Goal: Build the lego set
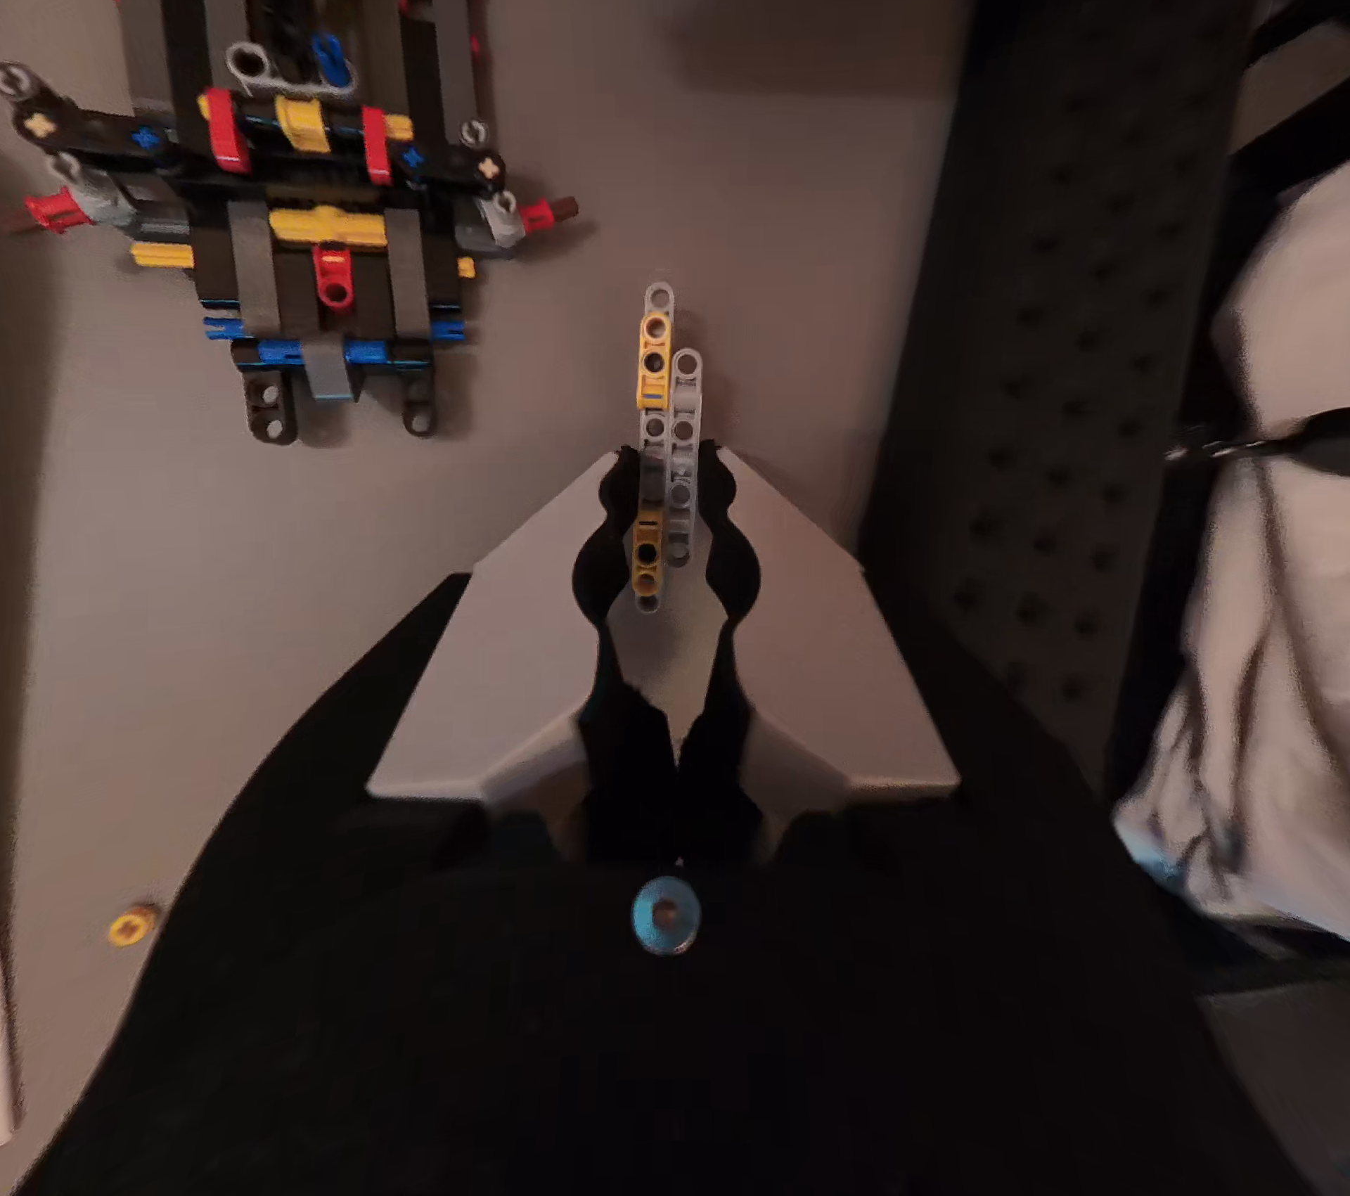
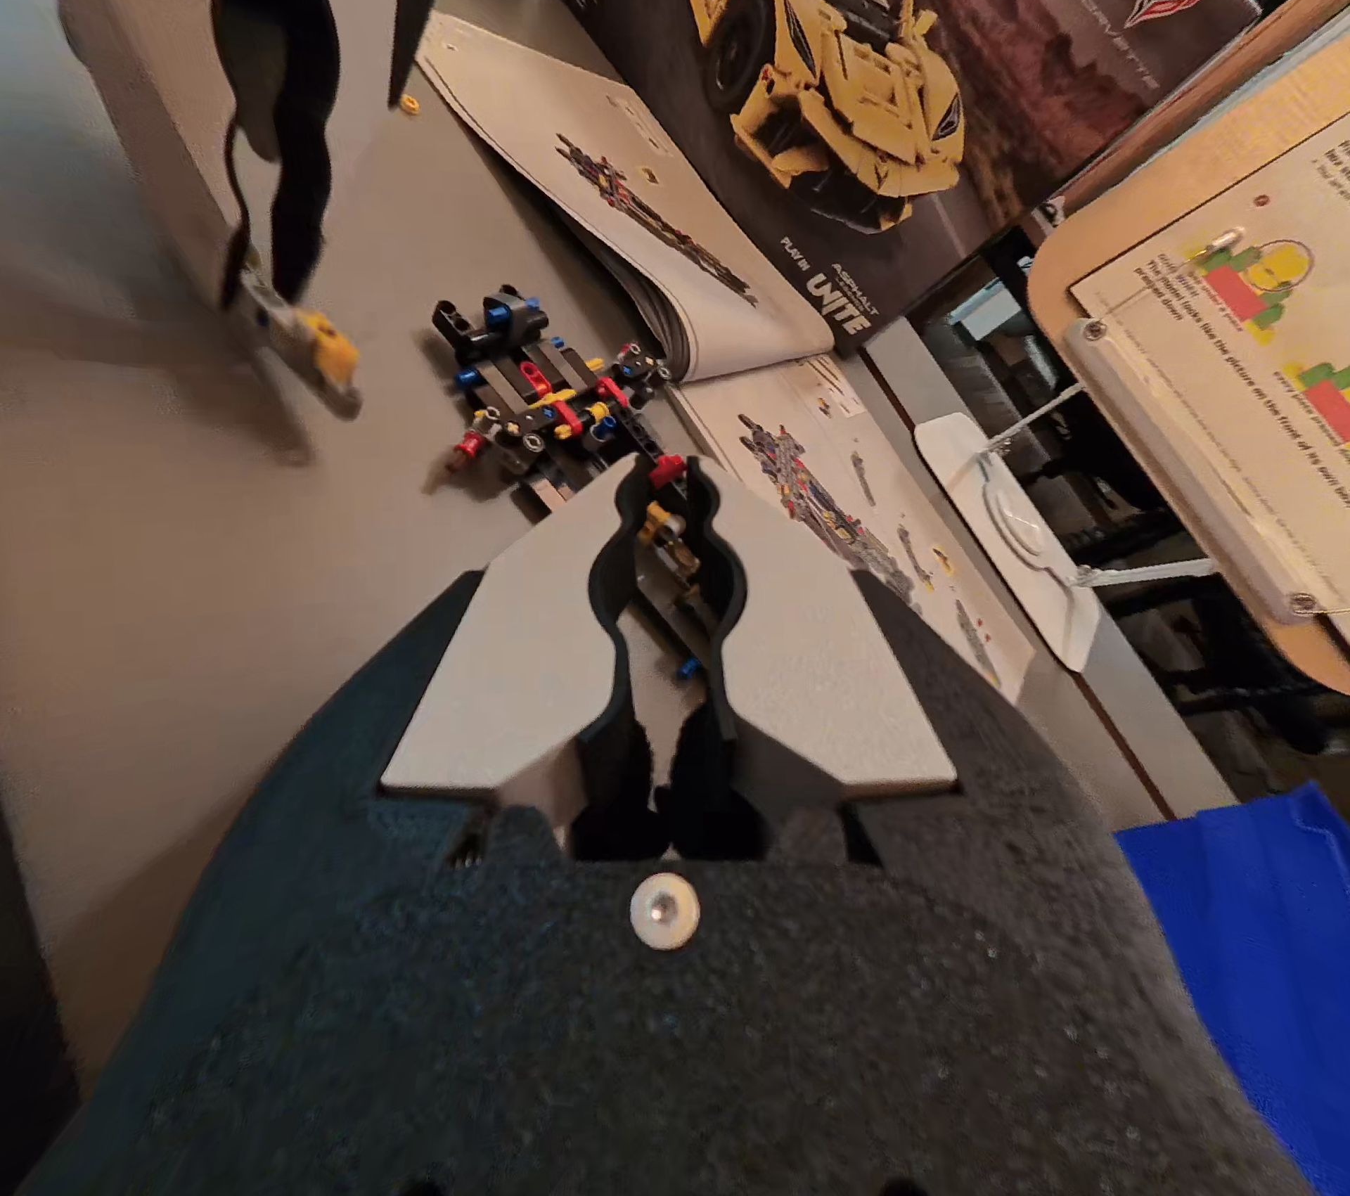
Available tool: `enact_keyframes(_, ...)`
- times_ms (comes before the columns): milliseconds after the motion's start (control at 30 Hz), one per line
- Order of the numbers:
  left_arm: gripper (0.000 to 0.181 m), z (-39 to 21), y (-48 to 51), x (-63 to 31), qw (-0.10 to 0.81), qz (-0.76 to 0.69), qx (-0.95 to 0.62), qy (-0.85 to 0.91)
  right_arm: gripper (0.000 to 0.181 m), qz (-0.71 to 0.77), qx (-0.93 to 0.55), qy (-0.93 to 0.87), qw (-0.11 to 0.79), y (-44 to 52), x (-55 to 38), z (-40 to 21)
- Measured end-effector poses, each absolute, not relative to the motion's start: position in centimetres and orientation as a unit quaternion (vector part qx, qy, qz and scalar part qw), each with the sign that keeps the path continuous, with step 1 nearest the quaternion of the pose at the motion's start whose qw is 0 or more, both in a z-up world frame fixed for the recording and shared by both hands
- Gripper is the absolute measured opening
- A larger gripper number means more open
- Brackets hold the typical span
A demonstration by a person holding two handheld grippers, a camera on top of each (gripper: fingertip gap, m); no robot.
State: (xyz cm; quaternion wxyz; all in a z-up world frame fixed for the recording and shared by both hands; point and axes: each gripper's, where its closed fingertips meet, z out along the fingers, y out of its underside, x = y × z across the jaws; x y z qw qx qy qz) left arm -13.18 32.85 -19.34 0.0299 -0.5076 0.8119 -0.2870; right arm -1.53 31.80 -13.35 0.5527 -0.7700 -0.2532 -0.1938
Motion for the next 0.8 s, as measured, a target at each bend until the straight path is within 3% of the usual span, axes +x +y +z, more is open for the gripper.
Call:
enact_keyframes(200,0.015,-20.3,32.2,-12.5,0.06,-0.228,-0.493,0.838,0.009,-0.164,-0.762,-0.24,0.579,31.4,-1.7,-12.4)
enact_keyframes(267,0.029,-19.9,32.3,-12.2,0.071,-0.224,-0.5,0.834,0.009,-0.165,-0.753,-0.241,0.59,31.3,-2.1,-11.8)
enact_keyframes(367,0.032,-17.1,31.5,-10.3,0.089,-0.297,-0.526,0.792,0.009,-0.211,-0.731,-0.255,0.597,31.2,-2.5,-10.9)
enact_keyframes(500,0.023,-10.9,30.5,-6.3,0.104,-0.489,-0.556,0.664,0.009,-0.278,-0.681,-0.281,0.617,30.8,-3.9,-9.1)
enact_keyframes(800,0.01,-5.8,27.6,-6.8,-0.062,-0.709,-0.431,0.555,0.009,-0.168,-0.633,-0.236,0.719,29.2,-6.5,-5.2)
